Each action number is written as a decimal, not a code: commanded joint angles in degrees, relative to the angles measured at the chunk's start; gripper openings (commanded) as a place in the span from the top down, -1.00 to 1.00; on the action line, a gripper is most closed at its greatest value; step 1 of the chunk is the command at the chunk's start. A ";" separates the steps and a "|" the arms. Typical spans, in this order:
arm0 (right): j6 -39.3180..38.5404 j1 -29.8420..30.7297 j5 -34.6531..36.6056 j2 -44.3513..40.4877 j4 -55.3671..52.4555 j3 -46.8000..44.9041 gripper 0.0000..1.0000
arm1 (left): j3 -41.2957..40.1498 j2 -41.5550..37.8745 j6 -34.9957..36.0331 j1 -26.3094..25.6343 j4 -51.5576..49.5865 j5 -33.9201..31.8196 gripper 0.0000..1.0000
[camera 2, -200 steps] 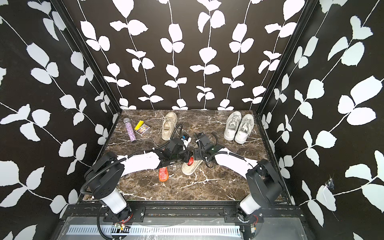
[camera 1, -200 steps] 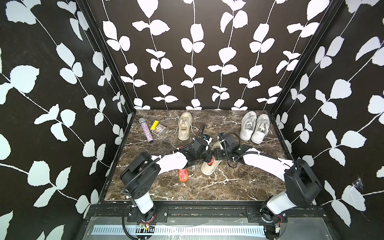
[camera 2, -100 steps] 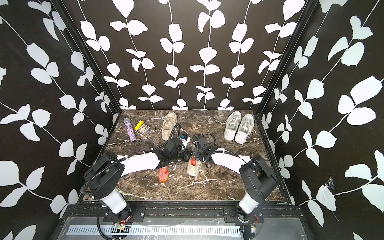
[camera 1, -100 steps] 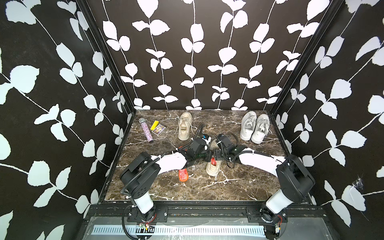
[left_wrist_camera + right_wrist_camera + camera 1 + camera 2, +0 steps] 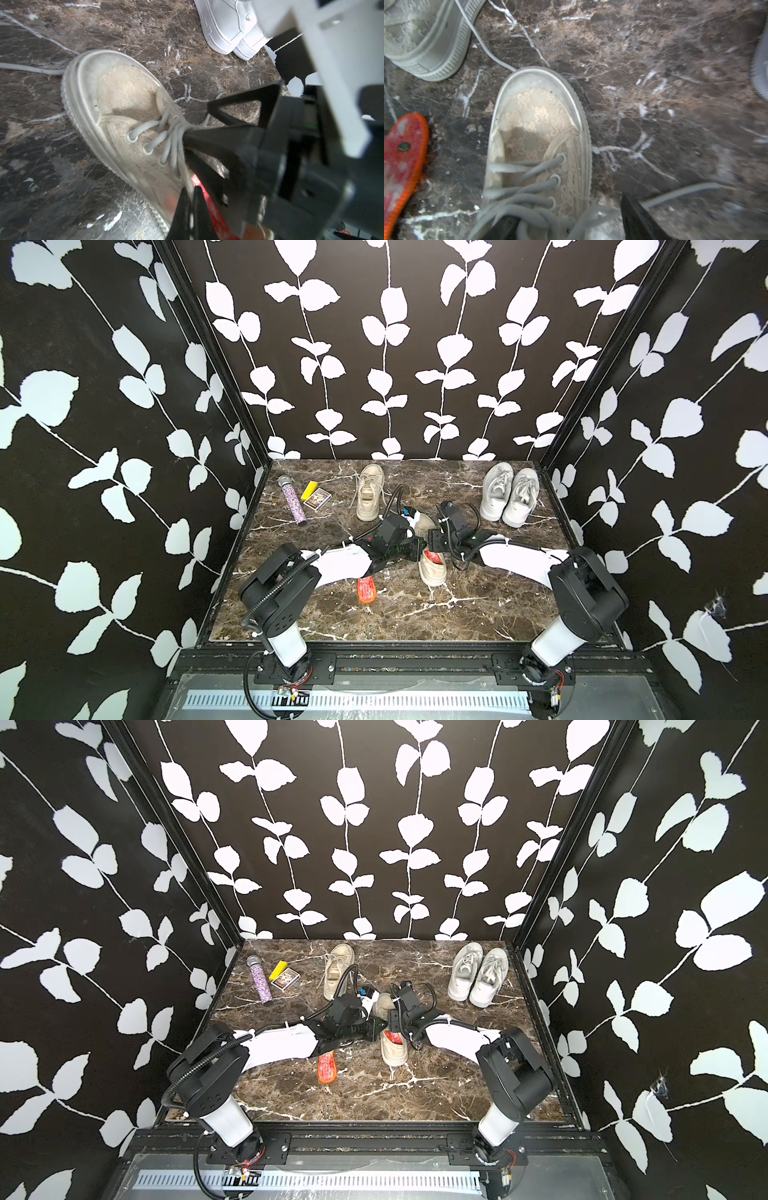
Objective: Remove the insole from the shoe
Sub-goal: Untie the shoelace on the shoe.
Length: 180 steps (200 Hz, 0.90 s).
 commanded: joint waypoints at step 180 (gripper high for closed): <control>1.84 -3.19 -8.71 -4.63 24.23 -10.02 -0.50 | -2.79 1.15 -1.78 0.02 5.82 7.25 1.00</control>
